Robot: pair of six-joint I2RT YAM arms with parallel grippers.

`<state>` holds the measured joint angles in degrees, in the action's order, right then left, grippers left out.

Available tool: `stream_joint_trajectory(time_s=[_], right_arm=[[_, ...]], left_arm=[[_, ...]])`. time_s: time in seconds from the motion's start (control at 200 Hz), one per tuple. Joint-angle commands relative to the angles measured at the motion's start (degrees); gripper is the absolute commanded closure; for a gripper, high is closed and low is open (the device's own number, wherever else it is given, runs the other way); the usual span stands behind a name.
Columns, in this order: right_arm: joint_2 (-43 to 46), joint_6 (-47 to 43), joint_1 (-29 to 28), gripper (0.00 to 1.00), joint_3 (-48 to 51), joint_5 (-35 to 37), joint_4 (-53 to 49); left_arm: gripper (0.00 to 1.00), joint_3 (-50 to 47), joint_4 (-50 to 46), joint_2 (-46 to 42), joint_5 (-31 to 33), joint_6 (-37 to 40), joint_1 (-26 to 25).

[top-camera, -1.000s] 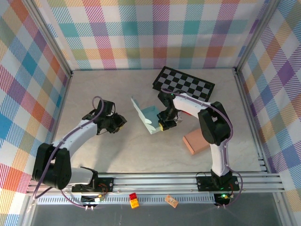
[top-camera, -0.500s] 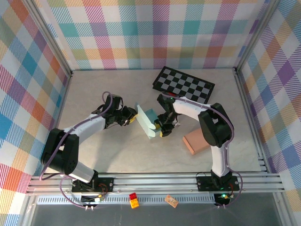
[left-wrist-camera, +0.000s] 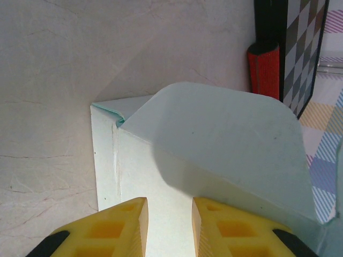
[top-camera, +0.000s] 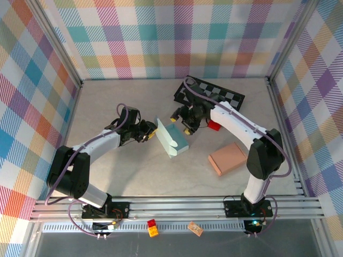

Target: Fold the paper box

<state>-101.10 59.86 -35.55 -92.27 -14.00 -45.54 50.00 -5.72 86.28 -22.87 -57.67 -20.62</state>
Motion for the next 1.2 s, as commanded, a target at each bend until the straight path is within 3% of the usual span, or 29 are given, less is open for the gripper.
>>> stream_joint_trajectory(time_s=[0.0, 0.115, 0.32, 0.525, 0.66, 0.865, 1.015, 1.195], right_arm=[[0.5, -30.3, 0.2, 0.33, -3.6, -11.1, 1.5], [-4.6, -42.7, 0.0, 0.40, -10.0, -20.2, -9.4], [-11.9, -51.2, -1.0, 0.48, -19.1, -18.5, -20.6], [-15.8, -49.9, -2.3, 0.51, -22.0, -19.5, -20.8], [-16.9, -47.5, -2.4, 0.60, -21.3, -19.6, -18.8], [-17.9, -43.2, -2.7, 0.80, -22.5, -18.0, -16.7], [-16.4, -37.3, -3.0, 1.00, -21.0, -12.4, -14.0], [-12.4, -26.5, -2.9, 1.00, -15.2, -10.3, -5.0]], left_arm=[[0.73, 0.6, 0.5, 0.8, 0.2, -0.5, -0.5], [0.72, 1.2, 0.0, 1.1, 0.3, -0.1, -0.5], [0.72, 2.2, -0.5, 2.0, -0.2, 0.4, -0.5], [0.72, 2.6, -0.8, 2.7, -0.2, 0.6, -0.6], [0.72, 3.1, -1.2, 3.0, -0.4, 1.0, -0.6], [0.69, 3.9, -2.3, 2.8, -0.1, 1.6, -0.6], [0.63, 4.7, -4.4, 1.0, 0.8, 2.4, -0.6], [0.59, 7.6, -14.9, -4.0, 4.4, 5.7, -0.6]])
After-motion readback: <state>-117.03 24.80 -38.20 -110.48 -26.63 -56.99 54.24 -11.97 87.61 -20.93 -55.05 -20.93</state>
